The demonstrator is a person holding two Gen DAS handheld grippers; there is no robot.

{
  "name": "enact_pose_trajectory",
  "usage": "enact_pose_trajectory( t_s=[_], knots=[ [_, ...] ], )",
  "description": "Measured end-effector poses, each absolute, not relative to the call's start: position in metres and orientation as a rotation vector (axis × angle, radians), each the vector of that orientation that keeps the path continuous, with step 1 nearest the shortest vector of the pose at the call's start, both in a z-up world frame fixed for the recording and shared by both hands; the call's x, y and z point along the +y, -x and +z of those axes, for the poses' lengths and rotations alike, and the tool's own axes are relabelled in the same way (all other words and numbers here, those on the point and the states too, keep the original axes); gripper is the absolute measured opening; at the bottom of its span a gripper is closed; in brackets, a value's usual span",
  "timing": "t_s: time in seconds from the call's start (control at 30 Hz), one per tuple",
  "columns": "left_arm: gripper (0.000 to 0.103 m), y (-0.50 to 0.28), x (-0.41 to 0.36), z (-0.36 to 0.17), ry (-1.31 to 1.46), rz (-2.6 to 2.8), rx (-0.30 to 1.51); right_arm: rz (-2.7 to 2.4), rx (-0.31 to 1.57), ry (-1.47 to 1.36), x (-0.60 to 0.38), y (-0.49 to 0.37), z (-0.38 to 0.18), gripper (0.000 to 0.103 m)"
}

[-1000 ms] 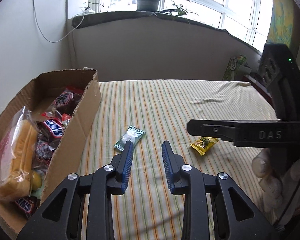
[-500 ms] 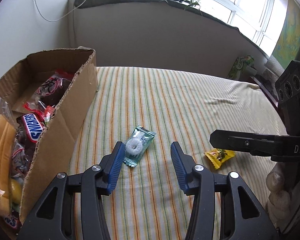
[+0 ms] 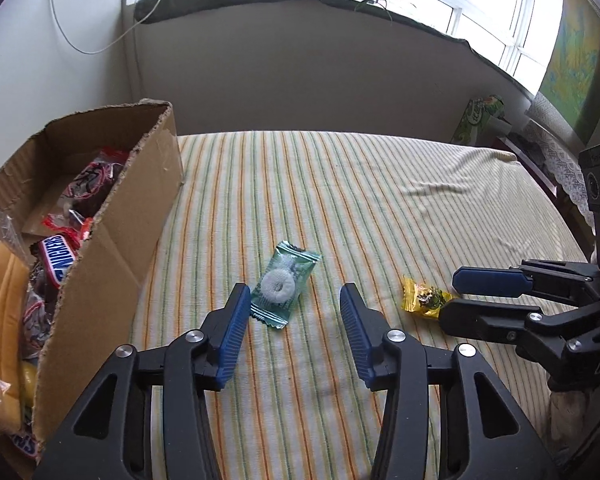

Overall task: Organize snacks
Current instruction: 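Close the right gripper on the yellow packet while the left gripper grasps the green mint packet, then carry the yellow and green packets over the cardboard box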

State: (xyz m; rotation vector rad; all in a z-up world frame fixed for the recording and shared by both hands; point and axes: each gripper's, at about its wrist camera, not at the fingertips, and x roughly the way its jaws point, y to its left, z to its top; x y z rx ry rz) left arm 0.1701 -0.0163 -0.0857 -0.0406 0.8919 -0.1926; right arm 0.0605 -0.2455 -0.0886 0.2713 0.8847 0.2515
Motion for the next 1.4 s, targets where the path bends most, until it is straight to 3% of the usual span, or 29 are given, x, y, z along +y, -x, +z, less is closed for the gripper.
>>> enact_pose_trajectory(
  t_s=[0.4,0.43,0.47,0.57,0.6,0.87,1.4],
  knots=[
    [0.044,-0.177,-0.014,-0.086,0.041,-0.167,0.884,0.186,0.895,-0.085,-0.213,-0.070,-0.093,0.056],
    [0.035,-0.177,-0.017,-0.086,0.029,-0.171,0.884,0.186,0.894,-0.080,-0.212,-0.070,-0.094,0.056],
    [0.030,-0.177,-0.018,-0.087,0.022,-0.165,0.884,0.186,0.894,-0.079,-0.213,-0.070,-0.094,0.055],
    [0.025,-0.176,-0.016,-0.086,0.038,-0.164,0.878,0.164,0.888,-0.082,-0.216,-0.069,-0.094,0.034],
    [0.023,-0.175,-0.014,-0.086,0.038,-0.162,0.877,0.157,0.887,-0.083,-0.217,-0.070,-0.095,0.033],
    [0.023,-0.166,-0.023,-0.079,-0.012,-0.140,0.825,0.119,0.877,-0.057,-0.214,-0.070,-0.093,0.028],
    [0.022,-0.120,-0.026,-0.034,-0.020,-0.146,0.671,0.074,0.749,-0.062,-0.222,-0.042,-0.048,0.028]
  ],
)
